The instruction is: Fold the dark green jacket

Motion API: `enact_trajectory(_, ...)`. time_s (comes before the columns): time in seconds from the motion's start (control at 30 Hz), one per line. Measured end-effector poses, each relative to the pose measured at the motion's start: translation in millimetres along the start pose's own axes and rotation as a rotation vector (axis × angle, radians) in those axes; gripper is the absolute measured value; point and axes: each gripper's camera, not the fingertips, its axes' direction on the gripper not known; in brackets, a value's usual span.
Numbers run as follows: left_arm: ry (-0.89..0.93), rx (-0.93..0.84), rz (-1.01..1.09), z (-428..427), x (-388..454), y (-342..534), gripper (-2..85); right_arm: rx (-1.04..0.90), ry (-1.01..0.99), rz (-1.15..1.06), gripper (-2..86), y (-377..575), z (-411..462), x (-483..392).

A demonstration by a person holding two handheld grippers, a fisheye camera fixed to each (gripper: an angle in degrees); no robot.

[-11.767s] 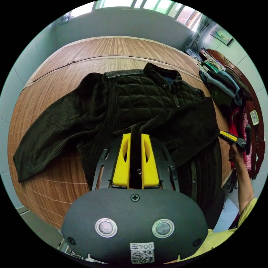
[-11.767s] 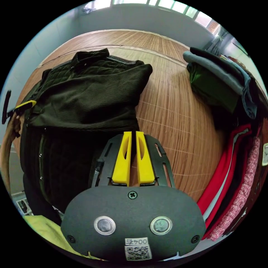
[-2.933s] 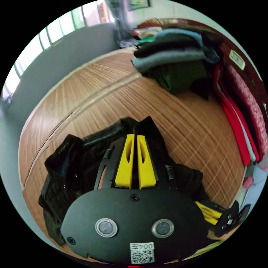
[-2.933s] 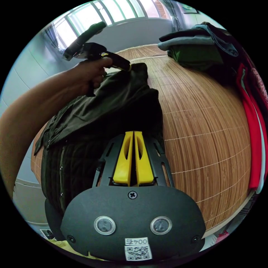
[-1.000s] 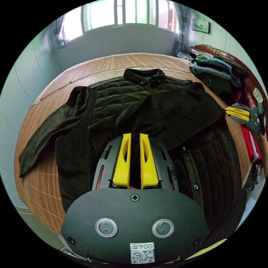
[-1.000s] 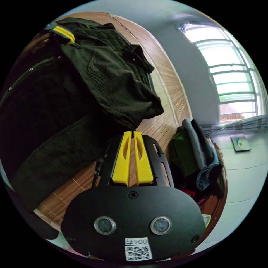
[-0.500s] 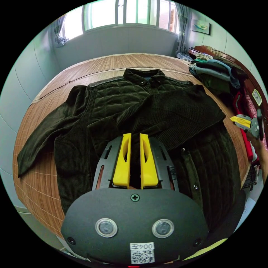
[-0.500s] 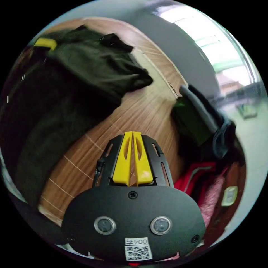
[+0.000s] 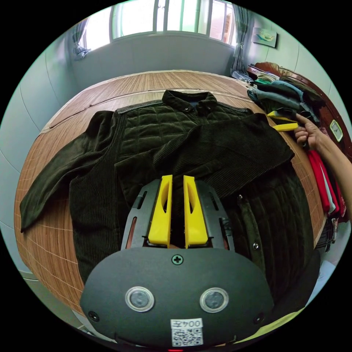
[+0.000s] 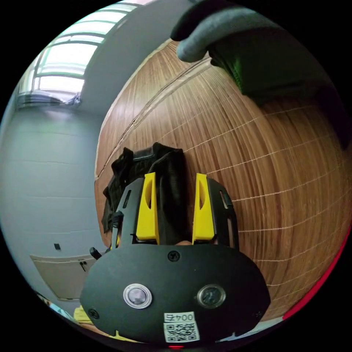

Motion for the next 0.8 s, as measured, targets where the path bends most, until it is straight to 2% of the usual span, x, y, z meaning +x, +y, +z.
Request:
enact_trajectory(0.07,-0.001,0.002,0.001,-0.9,-1.5,1.4,5.0,-0.020,-0.020,-0.041,10.6,-6.3,5.9,-3.4)
enact_trajectory(0.1,0.000,0.001,0.001,-1.5,-2.7,2.1,5.0,-0.010,0.027,-0.078,5.6,-8.9,6.5,-10.6)
enact_trajectory(0.17,0.005,0.004,0.000,-2.4,-4.7,3.4,5.0,0.028,0.173,-0.143,3.8,-12.9,3.6,-25.5)
enact_trajectory(0.27,0.012,0.004,-0.002,-3.9,-7.7,4.8,4.9,-0.006,0.319,-0.233,3.8,-16.7,13.8,-36.9)
enact_trajectory(0.33,0.015,0.003,-0.004,-4.9,-9.1,5.4,4.9,-0.055,0.306,-0.265,4.7,-13.6,13.0,-37.3)
enact_trajectory(0.43,0.018,0.002,-0.005,-7.1,-10.4,6.2,4.9,0.023,0.261,-0.390,6.6,23.1,-15.2,-43.1)
enact_trajectory(0.53,0.028,0.002,-0.011,-9.6,-12.2,6.5,5.2,0.021,0.315,-0.555,7.8,87.0,-27.0,-51.7)
enact_trajectory(0.7,0.084,-0.014,0.004,-19.5,-15.3,1.8,6.7,0.060,0.573,-0.764,8.7,191.6,-7.6,-77.3)
enact_trajectory(0.8,0.097,-0.027,0.057,-37.9,-17.6,3.4,8.8,0.052,0.733,-0.867,9.8,218.2,21.0,-98.5)
